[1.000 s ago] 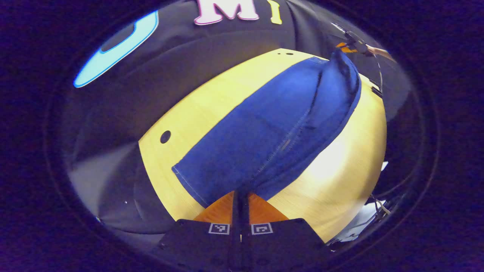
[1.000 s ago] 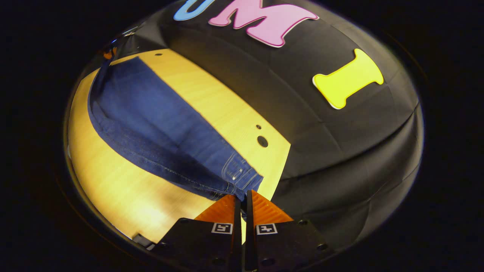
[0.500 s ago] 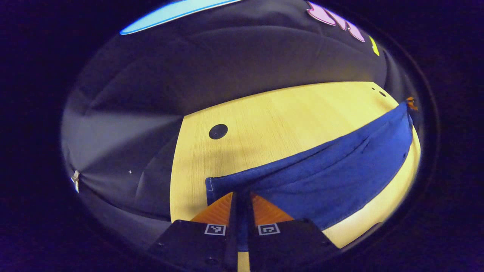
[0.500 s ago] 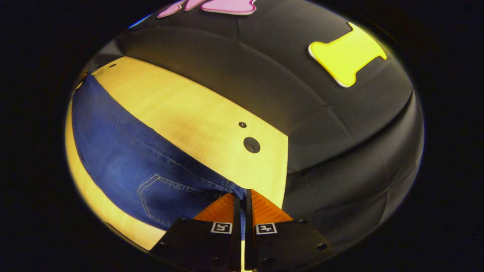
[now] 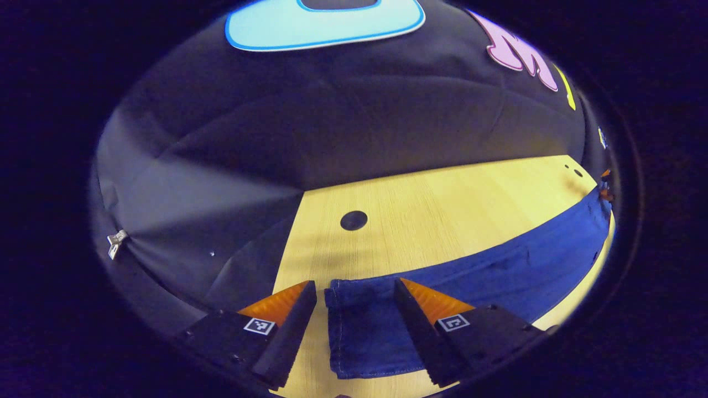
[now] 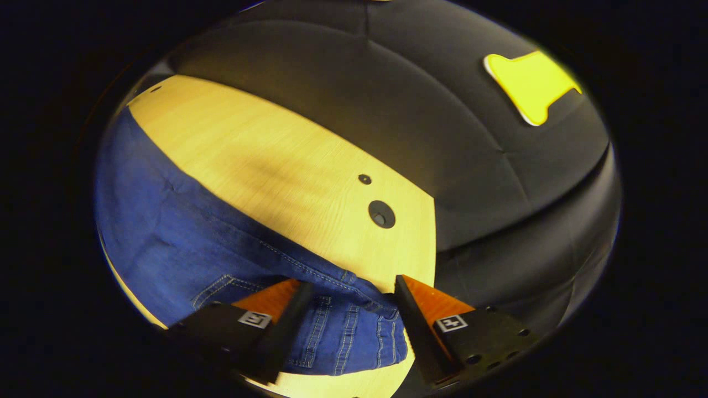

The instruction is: Grasp the waist and the cuffs of the jeans and fold them to make the two legs overlap; first hold the waist and fold one-third of the jeans toward the cuffs, then hold the cuffs and fold the remaining one-third in the same direction to finish folding.

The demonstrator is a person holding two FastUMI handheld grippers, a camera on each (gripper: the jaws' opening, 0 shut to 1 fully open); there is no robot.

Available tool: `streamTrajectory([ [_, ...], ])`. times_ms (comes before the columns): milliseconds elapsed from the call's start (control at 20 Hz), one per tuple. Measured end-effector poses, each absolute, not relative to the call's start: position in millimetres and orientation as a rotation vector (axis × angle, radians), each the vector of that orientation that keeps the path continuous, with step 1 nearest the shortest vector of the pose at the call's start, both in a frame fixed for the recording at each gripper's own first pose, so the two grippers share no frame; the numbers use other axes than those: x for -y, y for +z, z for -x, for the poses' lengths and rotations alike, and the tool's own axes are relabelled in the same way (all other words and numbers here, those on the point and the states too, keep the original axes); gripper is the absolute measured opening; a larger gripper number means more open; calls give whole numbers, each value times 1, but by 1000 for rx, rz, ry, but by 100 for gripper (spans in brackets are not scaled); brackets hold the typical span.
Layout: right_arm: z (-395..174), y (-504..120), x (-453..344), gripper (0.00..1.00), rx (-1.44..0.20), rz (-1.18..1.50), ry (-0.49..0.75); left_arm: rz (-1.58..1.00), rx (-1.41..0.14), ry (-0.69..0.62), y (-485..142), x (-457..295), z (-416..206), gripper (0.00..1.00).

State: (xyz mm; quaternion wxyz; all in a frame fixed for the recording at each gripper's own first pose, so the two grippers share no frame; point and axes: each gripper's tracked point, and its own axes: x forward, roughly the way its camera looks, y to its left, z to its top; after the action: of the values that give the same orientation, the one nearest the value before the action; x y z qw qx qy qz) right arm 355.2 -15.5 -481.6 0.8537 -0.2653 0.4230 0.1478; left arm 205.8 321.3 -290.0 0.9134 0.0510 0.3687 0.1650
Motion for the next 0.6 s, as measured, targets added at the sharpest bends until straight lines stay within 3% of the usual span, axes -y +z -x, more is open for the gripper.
streamTrajectory([
  [50, -358, -469, 16, 98, -870, 521, 305, -98, -720, 344, -275, -319, -204, 92],
  [300, -361, -386, 49, 98, -763, 238, 171, -19, -573, 423, -219, -300, -179, 95],
  [600, -317, -410, 109, 97, -863, -246, -104, 188, -456, 374, -176, -217, -149, 97],
])
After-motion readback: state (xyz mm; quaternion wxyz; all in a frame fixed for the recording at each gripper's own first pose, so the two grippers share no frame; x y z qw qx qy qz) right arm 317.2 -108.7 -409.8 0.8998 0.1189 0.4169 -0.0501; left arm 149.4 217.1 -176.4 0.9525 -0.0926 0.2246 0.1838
